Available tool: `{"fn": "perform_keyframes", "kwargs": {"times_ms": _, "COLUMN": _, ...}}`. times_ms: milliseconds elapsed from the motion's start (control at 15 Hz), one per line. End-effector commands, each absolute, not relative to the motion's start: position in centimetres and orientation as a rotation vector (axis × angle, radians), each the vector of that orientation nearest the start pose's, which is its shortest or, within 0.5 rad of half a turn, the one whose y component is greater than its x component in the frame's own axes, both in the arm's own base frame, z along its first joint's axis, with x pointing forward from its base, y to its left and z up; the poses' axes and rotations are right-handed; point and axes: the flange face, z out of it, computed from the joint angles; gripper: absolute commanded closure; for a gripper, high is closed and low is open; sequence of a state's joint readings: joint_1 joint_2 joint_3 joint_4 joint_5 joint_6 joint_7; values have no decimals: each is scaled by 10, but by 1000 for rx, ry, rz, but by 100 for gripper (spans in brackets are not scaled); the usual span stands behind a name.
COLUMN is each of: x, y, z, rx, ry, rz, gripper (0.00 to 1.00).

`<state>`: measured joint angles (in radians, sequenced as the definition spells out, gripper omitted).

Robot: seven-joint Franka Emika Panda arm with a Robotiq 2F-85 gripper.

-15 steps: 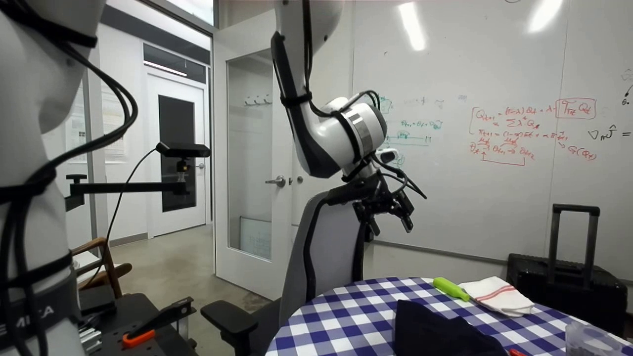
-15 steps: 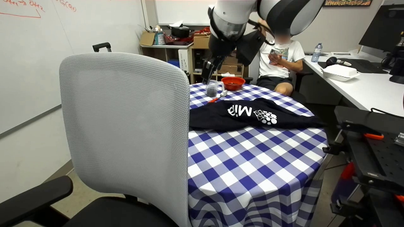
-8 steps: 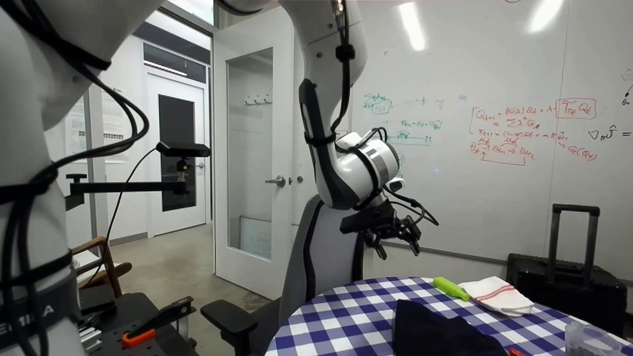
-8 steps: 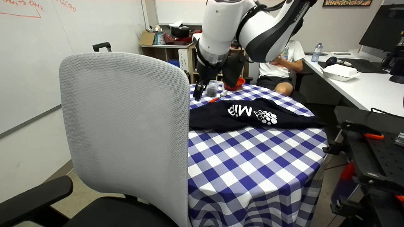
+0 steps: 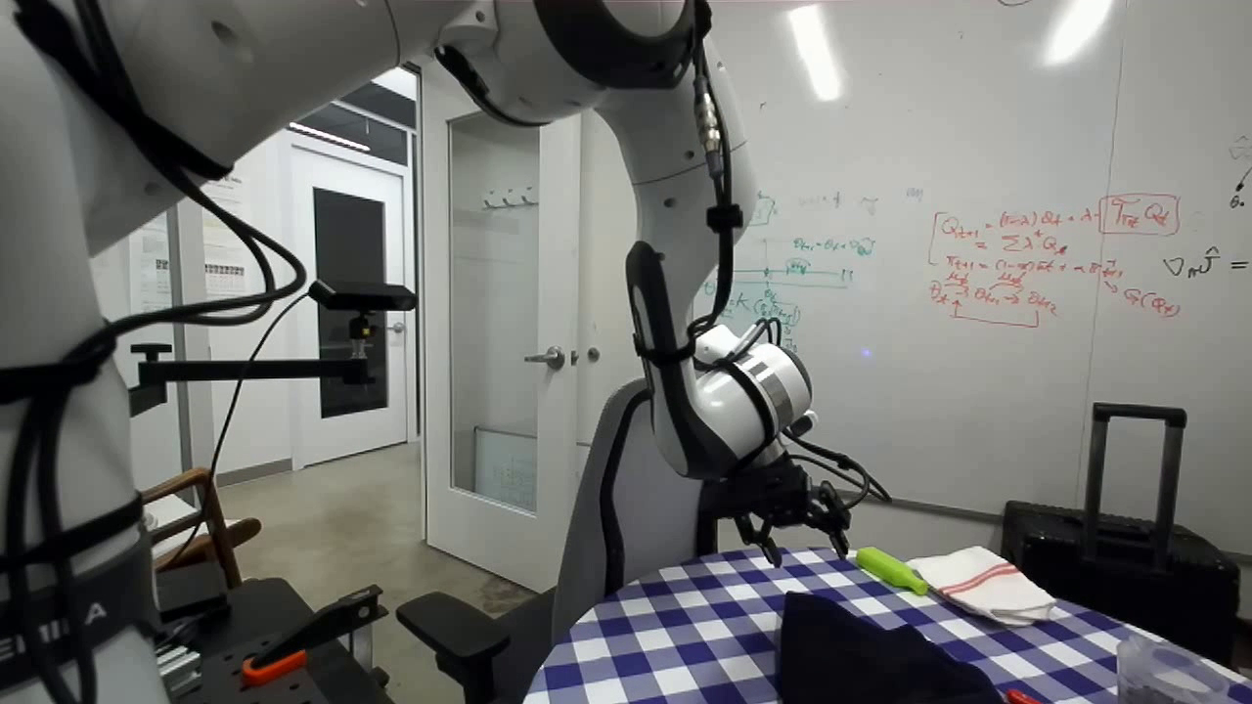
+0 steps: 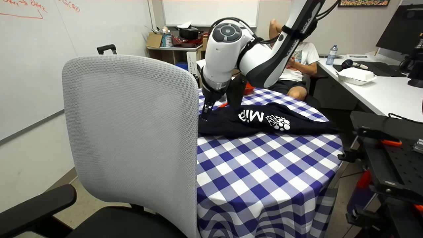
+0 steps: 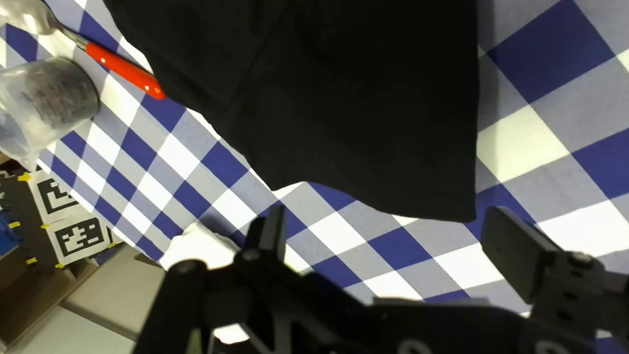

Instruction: Hang the black shirt on the backrest of the grey chair

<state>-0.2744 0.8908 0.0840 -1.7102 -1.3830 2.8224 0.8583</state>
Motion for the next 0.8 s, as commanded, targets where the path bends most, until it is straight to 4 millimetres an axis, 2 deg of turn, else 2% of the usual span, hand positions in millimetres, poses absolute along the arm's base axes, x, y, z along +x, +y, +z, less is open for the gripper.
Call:
{"fn": "perform_keyframes", "kwargs": {"times_ms": 0, "x": 659, "y": -85, "z": 49, "rx": -3486, "ry": -429, "rz": -645, "gripper": 0}}
{"fn": "perform_keyframes", "kwargs": {"times_ms": 333, "x": 665, "y": -87, "z": 19, "rx": -3480, "ry": -443, "rz": -609, "gripper": 0}}
{"fn": "perform_keyframes", "kwargs": {"times_ms": 733, "x": 671, "y": -74, "z": 6, "rx": -3457, "ry": -437, "rz": -593, "gripper": 0}}
